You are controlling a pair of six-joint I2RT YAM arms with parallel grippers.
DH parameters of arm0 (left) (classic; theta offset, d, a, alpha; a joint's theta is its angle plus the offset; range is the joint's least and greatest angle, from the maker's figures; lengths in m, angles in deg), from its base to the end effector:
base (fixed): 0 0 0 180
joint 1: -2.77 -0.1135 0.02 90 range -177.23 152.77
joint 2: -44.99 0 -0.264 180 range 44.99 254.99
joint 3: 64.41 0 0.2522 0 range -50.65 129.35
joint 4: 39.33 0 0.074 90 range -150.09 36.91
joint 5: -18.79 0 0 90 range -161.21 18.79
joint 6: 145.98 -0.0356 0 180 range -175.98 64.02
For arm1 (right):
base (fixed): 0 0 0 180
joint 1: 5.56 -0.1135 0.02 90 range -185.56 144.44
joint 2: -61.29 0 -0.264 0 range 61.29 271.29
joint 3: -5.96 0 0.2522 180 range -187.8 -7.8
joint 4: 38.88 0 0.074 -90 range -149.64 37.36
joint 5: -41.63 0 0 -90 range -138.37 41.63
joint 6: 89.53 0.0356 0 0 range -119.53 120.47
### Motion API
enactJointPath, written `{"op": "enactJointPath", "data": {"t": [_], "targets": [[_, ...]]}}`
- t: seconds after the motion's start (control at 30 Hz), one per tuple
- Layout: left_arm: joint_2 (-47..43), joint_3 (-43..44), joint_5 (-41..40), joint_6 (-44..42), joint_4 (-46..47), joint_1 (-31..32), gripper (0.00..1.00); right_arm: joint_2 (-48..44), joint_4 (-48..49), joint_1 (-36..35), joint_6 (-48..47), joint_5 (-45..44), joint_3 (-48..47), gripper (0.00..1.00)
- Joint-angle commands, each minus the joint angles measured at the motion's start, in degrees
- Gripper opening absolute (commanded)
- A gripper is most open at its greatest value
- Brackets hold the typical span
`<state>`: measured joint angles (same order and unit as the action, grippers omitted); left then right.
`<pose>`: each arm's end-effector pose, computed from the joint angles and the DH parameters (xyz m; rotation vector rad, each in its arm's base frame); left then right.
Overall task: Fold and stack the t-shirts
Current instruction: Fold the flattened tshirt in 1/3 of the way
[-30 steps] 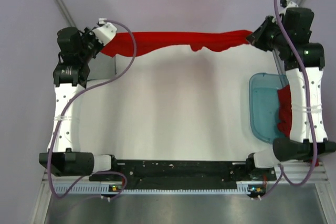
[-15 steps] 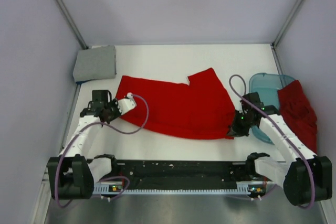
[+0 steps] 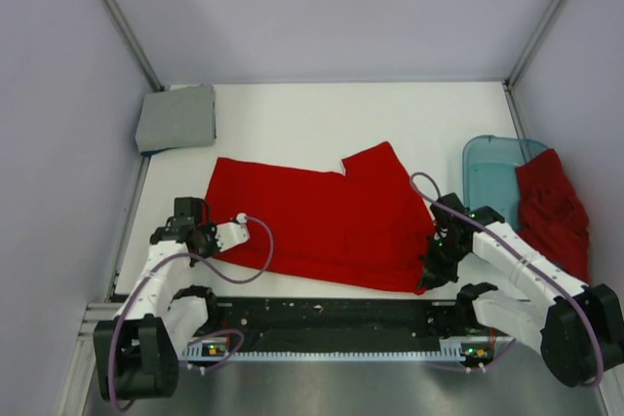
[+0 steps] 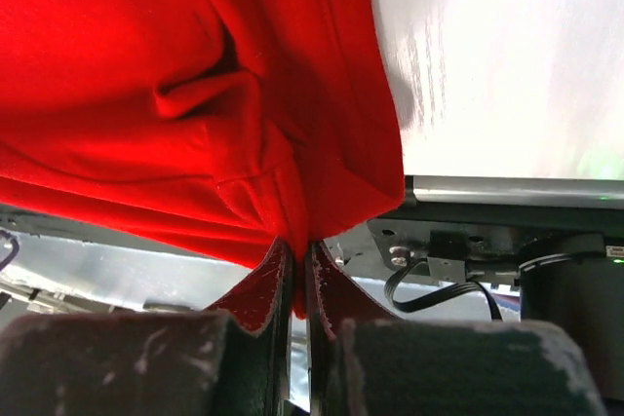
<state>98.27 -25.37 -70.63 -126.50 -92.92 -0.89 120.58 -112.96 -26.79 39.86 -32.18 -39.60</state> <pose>0.1477 0.0091 0.1616 1.5500 2.3430 0.3206 0.1216 0.0579 0.1725 -0.4663 -2.9695 -0.3981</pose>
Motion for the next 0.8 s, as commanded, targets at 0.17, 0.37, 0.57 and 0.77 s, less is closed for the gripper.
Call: {"op": "enactJointPath", "data": {"t": [0.17, 0.37, 0.57, 0.77], "targets": [[-0.98, 1.7, -6.3, -3.92, -14.73, -1.26, 0.15, -1.54, -6.57, -0.56, -0.28, 2.09, 1.47, 0.1], [-1.86, 12.4, -2.53, -5.94, -29.23, -2.14, 0.68, -1.19, -11.57, -0.47, -2.82, -3.77, -9.57, 0.52], [6.64, 26.75, 10.23, 0.8, -24.0, -6.97, 0.7, 0.64, 0.24, -0.47, -6.87, -10.4, -21.92, 0.5], [17.73, 25.0, 9.17, 5.83, -12.39, -8.12, 0.62, 7.24, 15.47, -0.47, -8.46, -11.34, -12.43, 0.52]]}}
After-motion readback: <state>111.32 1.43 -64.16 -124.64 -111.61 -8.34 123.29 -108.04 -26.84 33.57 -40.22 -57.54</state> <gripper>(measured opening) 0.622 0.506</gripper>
